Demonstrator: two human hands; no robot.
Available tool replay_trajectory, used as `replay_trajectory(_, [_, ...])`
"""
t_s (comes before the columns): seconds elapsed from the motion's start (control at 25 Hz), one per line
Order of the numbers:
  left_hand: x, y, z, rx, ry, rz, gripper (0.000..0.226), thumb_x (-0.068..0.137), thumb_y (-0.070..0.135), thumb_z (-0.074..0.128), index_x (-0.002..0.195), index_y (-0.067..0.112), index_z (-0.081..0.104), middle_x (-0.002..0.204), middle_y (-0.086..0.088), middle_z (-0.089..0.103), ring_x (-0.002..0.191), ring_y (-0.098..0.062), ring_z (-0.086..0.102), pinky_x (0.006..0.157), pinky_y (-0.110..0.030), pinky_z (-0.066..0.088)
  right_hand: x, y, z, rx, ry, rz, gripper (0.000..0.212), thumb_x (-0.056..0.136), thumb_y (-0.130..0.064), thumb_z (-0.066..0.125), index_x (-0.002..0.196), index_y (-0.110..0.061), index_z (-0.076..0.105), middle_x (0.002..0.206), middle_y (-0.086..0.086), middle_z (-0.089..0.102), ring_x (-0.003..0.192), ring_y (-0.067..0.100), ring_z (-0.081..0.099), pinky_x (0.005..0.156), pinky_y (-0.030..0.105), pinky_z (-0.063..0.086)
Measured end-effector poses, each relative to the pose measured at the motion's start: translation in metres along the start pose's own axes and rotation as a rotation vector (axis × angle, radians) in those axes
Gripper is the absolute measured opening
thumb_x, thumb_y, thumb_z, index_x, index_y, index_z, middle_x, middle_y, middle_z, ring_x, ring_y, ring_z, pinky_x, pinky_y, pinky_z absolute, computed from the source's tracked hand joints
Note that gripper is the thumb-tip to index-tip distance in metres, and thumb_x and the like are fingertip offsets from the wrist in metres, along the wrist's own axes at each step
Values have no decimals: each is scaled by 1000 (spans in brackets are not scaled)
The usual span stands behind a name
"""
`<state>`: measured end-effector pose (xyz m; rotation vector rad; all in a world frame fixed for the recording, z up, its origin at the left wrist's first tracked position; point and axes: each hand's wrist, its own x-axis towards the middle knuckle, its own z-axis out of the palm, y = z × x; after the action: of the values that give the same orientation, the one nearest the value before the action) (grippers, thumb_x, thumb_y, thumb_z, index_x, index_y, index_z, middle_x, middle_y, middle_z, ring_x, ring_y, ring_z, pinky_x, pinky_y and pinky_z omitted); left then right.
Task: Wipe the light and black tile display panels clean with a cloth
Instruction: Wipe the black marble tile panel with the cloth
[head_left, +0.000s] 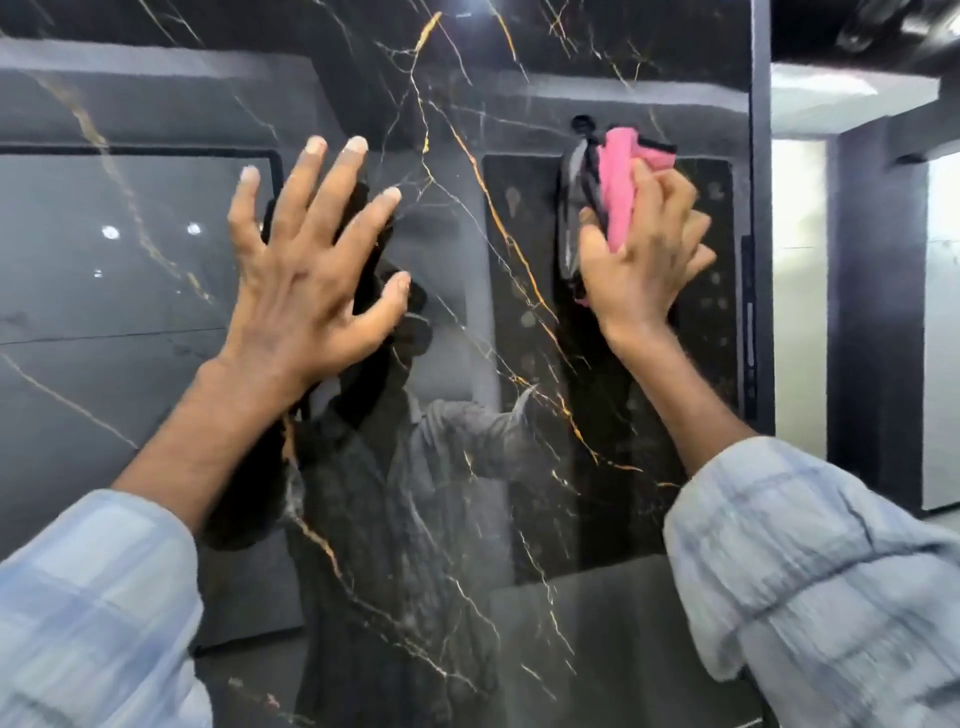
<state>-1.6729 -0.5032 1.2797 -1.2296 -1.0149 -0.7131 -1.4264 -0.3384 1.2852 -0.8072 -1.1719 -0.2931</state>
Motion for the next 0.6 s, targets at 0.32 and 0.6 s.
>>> replay_trajectory(0.32, [22,-19,20,73,-70,22,75,96,55,45,157,13,42,170,-11,27,158,-33,22,121,-69,12,39,0,9,64,-50,-403,73,70,-47,65,141,-32,59,139,1,56,116,27,51,91,47,37])
replay_trajectory(0.6, [51,-29,14,5,-18,8,74,91,54,48,155,16,46,171,-9,26,158,-31,22,121,-65,13,15,-25,12,79,-149,-1145,69,80,-50,69,142,-20,61,136,8,61,109,32,59,86,49,42])
